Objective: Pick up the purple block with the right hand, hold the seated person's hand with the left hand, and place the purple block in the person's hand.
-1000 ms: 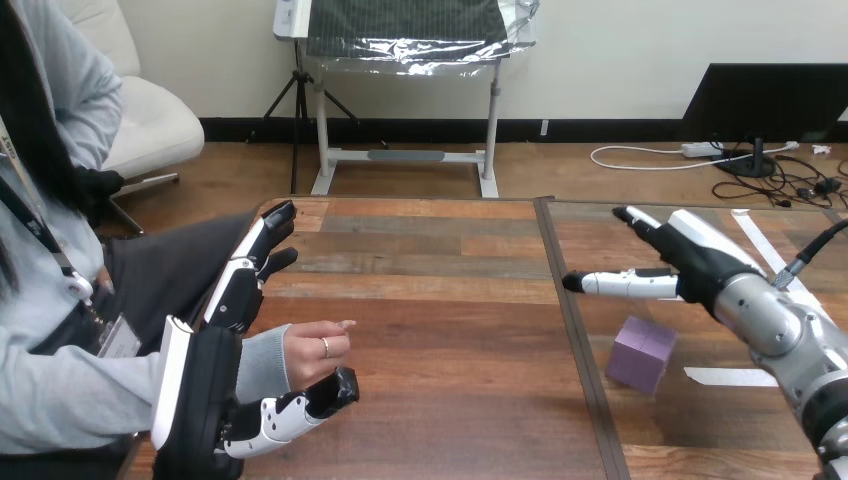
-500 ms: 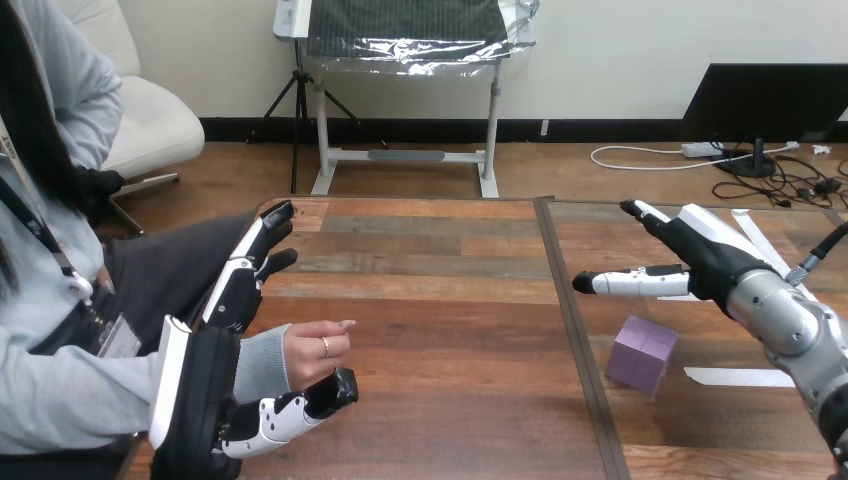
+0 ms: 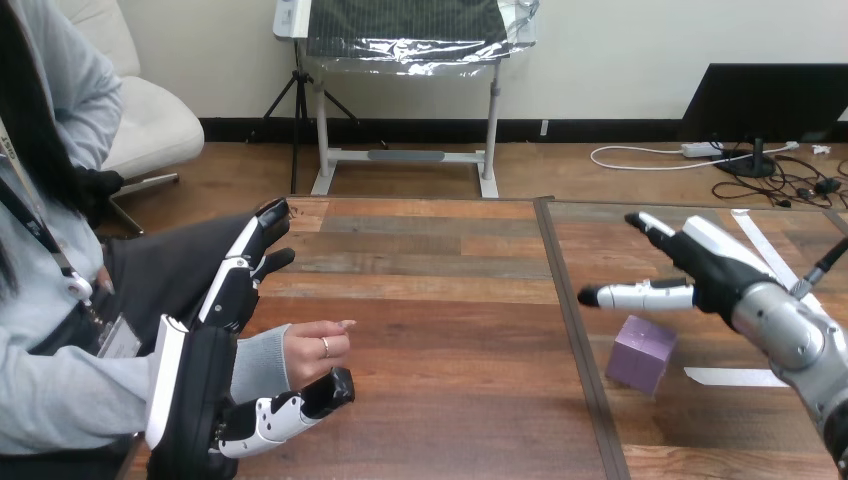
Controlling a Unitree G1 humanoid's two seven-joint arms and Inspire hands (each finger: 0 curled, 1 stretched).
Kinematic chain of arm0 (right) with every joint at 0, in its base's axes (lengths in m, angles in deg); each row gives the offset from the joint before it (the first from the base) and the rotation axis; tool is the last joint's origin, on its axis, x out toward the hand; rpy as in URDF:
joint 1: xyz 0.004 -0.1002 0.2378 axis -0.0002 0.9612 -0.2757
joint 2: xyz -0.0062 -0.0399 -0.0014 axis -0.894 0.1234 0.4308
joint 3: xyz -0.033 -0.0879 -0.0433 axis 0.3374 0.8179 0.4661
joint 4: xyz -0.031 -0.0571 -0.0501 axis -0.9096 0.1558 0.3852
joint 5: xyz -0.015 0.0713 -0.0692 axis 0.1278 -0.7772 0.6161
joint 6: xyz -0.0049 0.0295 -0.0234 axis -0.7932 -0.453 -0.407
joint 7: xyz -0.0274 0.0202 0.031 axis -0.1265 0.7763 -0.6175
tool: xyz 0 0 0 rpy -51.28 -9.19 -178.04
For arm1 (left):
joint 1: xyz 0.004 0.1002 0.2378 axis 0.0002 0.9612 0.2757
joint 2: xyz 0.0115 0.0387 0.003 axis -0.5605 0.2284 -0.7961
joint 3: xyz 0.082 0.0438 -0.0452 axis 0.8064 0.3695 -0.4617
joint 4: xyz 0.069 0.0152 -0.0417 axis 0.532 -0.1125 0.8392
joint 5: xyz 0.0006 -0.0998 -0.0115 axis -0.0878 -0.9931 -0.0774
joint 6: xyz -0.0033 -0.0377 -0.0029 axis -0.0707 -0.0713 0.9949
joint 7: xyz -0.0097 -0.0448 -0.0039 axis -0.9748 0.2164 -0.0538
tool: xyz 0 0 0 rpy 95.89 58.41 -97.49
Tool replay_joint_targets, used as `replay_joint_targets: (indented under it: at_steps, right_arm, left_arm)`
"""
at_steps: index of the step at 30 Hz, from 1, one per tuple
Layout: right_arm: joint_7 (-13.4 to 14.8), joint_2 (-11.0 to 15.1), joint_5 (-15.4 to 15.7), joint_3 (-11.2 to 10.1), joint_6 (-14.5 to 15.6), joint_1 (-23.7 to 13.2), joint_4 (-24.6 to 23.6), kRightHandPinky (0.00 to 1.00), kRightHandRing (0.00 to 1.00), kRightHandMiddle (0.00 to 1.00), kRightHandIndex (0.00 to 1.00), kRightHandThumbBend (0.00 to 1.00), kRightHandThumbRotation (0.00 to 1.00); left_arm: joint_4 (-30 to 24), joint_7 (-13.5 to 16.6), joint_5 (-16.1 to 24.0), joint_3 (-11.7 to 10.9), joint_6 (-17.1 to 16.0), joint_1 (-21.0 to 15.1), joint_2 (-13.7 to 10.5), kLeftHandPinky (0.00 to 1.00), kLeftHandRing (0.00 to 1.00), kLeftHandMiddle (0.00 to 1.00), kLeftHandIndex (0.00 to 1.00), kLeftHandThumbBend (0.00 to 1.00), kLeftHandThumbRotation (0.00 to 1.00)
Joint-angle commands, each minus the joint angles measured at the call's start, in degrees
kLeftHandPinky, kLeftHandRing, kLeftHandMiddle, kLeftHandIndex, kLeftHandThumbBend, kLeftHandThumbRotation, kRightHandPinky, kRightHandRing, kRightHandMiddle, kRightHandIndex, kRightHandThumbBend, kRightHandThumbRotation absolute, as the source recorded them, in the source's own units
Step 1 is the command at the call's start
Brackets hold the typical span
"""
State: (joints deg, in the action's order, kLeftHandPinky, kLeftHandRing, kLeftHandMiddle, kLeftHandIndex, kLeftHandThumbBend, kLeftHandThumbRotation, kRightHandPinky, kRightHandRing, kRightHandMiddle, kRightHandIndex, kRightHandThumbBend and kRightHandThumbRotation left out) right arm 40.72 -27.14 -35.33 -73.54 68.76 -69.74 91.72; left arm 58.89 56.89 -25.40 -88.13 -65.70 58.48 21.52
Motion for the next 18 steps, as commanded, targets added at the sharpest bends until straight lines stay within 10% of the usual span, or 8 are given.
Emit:
replay_joint_targets:
  at_steps: [1, 18]
  right_arm:
    - [1.1, 1.2, 0.3, 0.4, -1.0, -0.6, -3.0, 0.94, 1.0, 1.0, 1.0, 1.0, 0.57]
    - [1.9, 1.2, 1.4, 0.7, -0.3, 1.9, -3.7, 0.92, 1.0, 1.0, 1.0, 1.0, 0.55]
  left_arm:
    - [-2.3, 0.0, -0.5, 0.0, -1.1, -2.9, -0.6, 0.83, 0.91, 0.92, 0.91, 1.0, 0.69]
    - [-4.2, -0.2, -0.9, 0.0, -0.3, -1.9, -1.3, 0.84, 0.92, 0.93, 0.91, 1.0, 0.7]
